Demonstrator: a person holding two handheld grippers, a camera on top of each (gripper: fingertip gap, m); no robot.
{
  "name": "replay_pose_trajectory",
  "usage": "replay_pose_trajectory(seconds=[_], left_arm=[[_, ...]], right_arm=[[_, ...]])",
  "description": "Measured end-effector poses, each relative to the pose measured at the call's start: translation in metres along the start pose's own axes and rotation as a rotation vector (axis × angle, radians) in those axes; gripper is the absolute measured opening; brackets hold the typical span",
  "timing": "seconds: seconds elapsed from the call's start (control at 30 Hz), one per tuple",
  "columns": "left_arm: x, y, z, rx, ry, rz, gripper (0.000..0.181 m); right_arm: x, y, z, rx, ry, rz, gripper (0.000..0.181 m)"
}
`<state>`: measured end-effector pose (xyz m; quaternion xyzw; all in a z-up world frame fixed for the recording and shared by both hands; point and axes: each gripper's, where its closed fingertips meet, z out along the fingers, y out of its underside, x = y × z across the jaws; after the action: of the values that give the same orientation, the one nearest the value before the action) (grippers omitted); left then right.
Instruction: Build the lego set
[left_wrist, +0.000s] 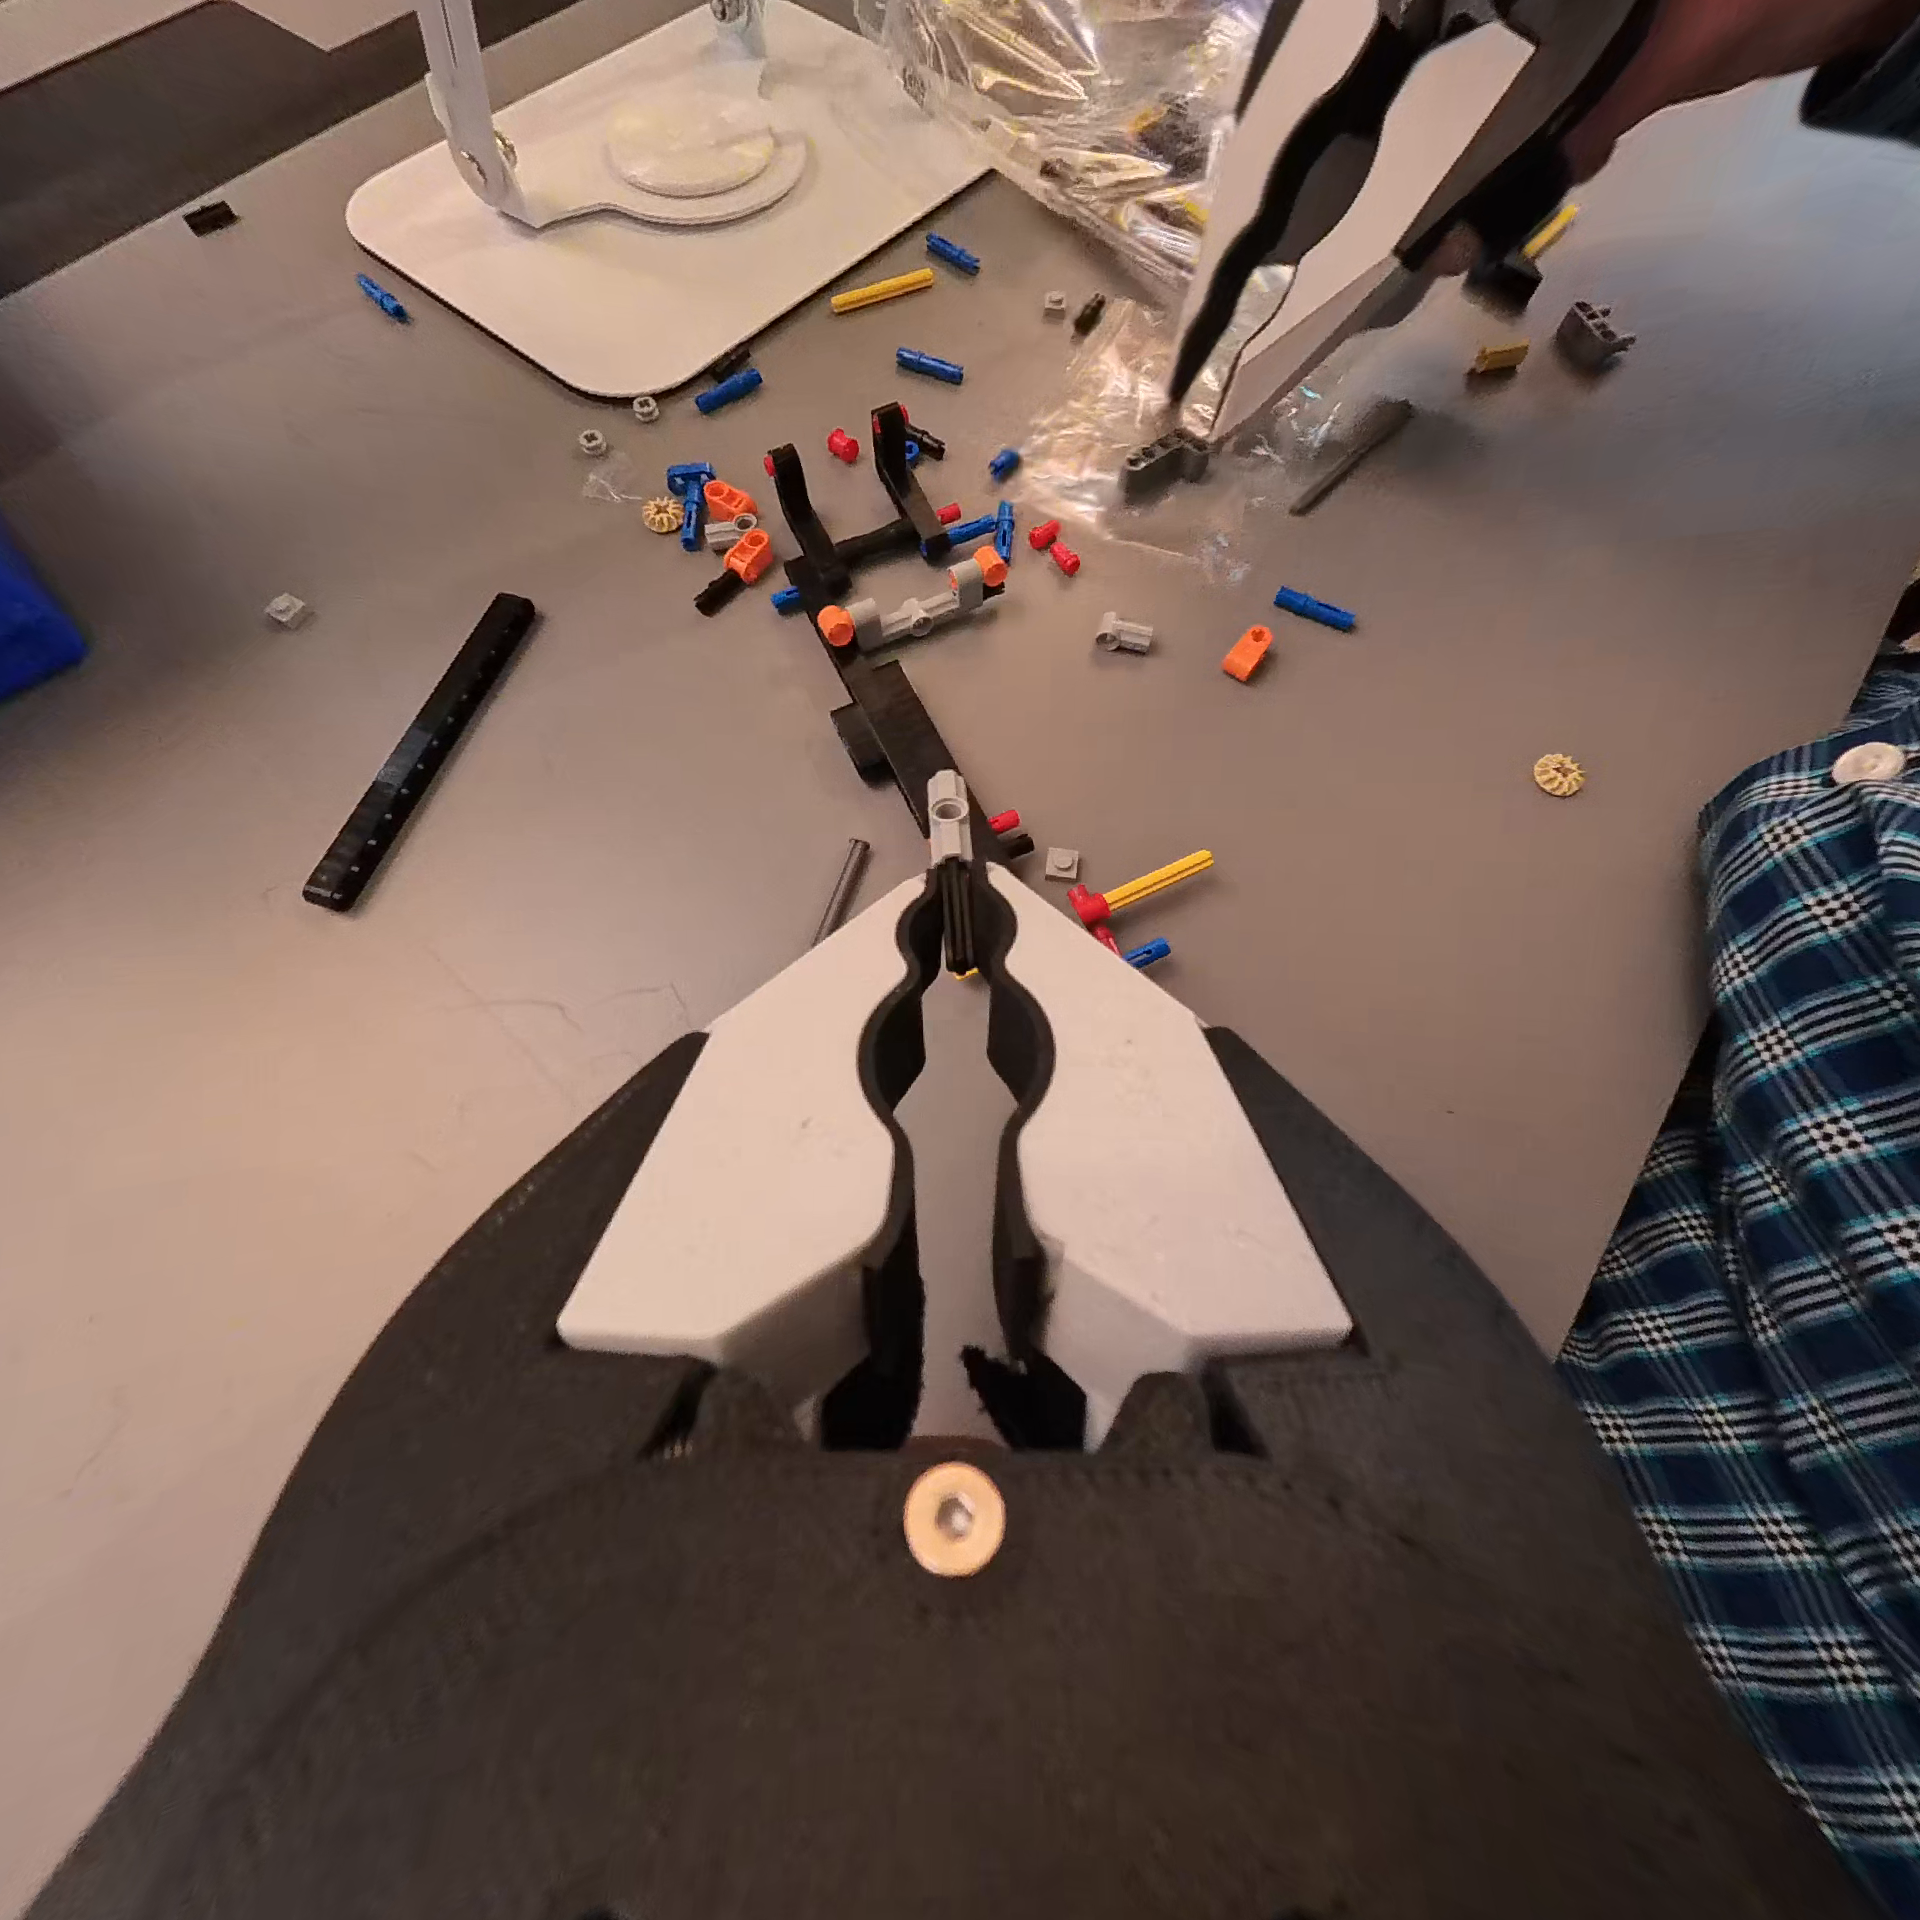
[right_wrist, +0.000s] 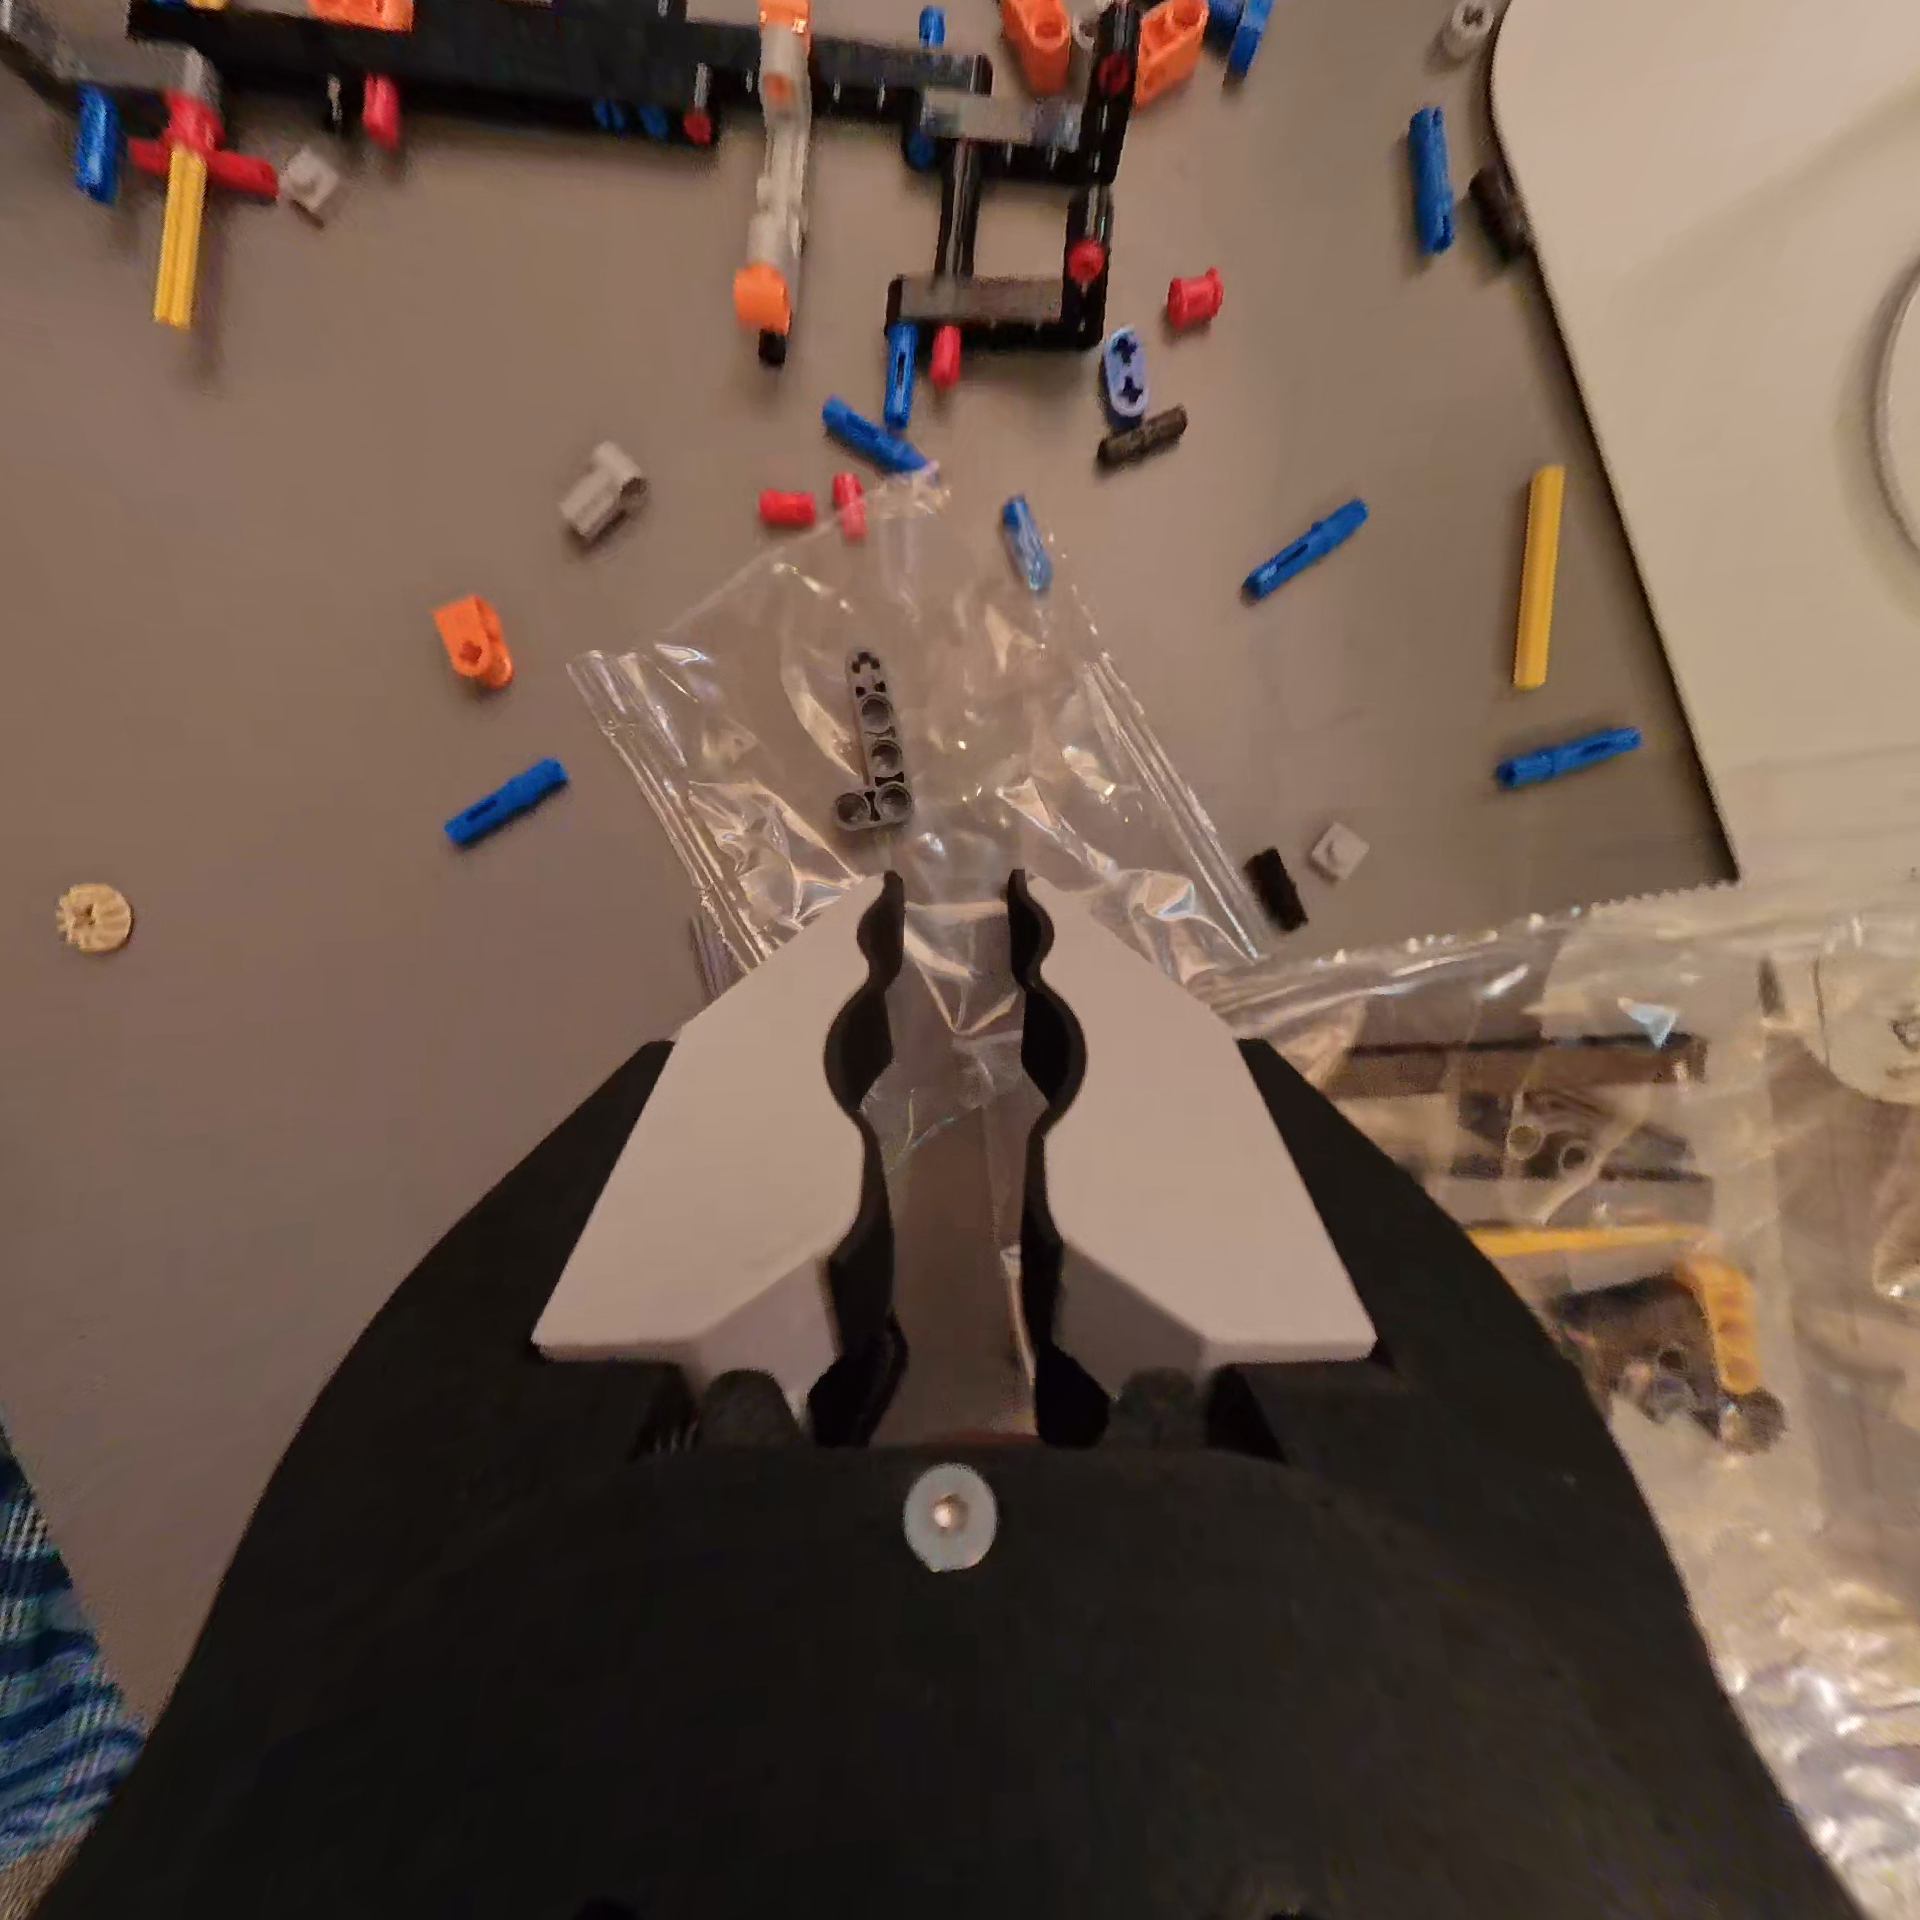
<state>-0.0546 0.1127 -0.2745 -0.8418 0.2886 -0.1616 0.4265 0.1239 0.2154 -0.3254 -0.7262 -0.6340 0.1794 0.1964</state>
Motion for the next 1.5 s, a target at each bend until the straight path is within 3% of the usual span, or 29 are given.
replay_pose_trajectory(seconds=[0.27,0.47,0.73,1.1,1.5], left_arm=[[0.003,-0.002,0.0,0.001,0.004,0.01,0.002],[0.003,-0.004,0.0,0.003,-0.001,0.012,0.002],[0.006,-0.006,0.0,0.003,0.002,0.024,0.002],[0.015,-0.009,0.0,-0.004,0.005,0.062,0.002],[0.024,-0.012,0.002,-0.008,0.017,0.096,0.002]], right_arm=[[-0.008,0.033,-0.02,-0.094,-0.011,-0.002,0.017],[-0.011,0.022,-0.044,0.0,-0.017,0.032,0.026],[-0.017,0.042,-0.074,0.038,-0.019,0.084,0.023],[-0.071,0.055,-0.071,0.073,-0.098,0.084,0.023],[-0.079,0.053,-0.075,0.145,-0.071,0.12,0.028]])
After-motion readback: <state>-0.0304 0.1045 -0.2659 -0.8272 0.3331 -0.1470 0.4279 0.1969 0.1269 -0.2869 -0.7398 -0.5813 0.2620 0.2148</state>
